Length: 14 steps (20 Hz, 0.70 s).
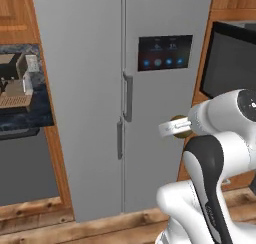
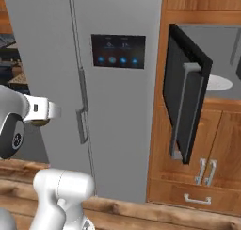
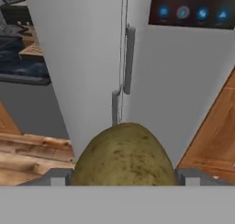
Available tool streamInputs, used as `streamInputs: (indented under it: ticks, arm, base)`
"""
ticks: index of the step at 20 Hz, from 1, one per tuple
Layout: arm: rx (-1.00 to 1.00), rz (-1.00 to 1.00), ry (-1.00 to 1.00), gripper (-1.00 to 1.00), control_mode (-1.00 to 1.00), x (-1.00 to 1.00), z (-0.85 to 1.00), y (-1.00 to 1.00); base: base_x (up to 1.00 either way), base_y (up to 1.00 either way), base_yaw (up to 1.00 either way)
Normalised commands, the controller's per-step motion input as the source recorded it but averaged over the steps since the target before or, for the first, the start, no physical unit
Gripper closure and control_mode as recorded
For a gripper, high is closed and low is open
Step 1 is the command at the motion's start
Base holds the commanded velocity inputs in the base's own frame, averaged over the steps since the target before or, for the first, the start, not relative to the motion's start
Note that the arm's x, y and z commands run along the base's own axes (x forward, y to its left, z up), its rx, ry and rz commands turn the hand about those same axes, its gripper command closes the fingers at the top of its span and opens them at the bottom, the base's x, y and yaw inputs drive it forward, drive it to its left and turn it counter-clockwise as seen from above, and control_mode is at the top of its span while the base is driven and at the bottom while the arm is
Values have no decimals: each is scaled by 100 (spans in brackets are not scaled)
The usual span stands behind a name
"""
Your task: Retrieve the reheated potato from the microwave, then place the potato, cheese, and condiment on the cutting board.
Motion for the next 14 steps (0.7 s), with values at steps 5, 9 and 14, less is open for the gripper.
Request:
streamInputs:
  ticks: [5,9,14]
  arm:
    - [0,0,0,100,100,0,0,0]
    - [0,0,0,100,100,0,0,0]
    - [0,0,0,100,100,0,0,0]
  base:
    - [23,94,0]
    - [31,94,0]
    - [31,94,0]
